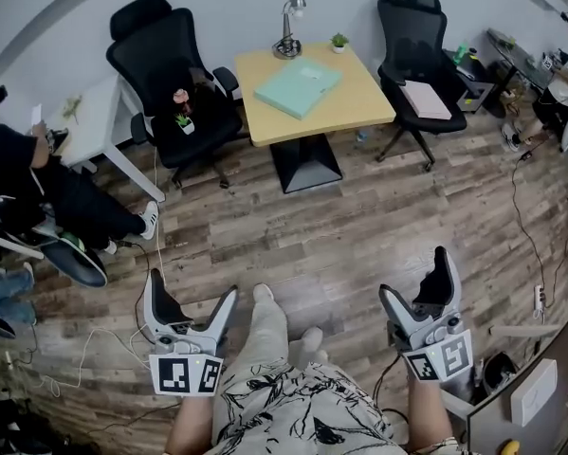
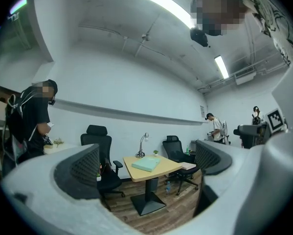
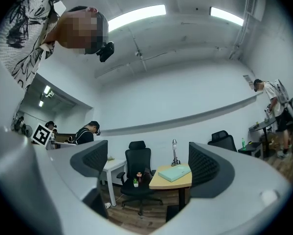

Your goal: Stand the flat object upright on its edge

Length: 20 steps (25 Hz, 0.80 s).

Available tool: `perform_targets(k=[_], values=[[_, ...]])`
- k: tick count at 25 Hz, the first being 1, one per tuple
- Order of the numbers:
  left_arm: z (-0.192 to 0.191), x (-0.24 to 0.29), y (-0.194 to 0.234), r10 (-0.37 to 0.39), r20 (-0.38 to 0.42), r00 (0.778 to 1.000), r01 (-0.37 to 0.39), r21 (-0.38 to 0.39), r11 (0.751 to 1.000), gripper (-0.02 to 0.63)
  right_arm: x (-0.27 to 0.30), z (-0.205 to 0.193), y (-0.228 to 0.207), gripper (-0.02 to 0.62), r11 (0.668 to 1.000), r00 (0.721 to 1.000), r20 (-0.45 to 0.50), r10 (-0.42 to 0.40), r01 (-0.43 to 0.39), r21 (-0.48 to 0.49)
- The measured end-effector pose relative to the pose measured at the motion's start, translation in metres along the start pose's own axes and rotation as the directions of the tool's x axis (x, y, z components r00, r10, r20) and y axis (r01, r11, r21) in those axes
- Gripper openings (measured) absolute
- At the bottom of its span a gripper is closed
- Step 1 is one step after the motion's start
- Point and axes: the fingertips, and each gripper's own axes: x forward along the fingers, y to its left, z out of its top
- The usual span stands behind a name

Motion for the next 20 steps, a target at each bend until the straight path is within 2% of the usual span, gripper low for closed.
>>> perform_targets(k=[10,15,20], values=[[-0.004,0.067,0.019,-0.046,0.004,0.999,0.046,-0.005,0.999,0.601,0.045,-0.005,-0.023,0.522,0.999,0.999,-0.016,-0.033,0.033,-0.029],[0.01,0.115,0.03,-0.075,0.046,0.996,0.075,0.004,0.997,0.601,0.085,0.007,-0.043,0.522,0.998,0.998,0.023,-0.058,0.058,-0.034],[0.018,0.157,0.06,-0.083,0.069,0.994,0.083,-0.005,0.996,0.601,0.133,0.012,-0.05,0.522,0.997,0.997,0.047,-0.059,0.061,-0.046]])
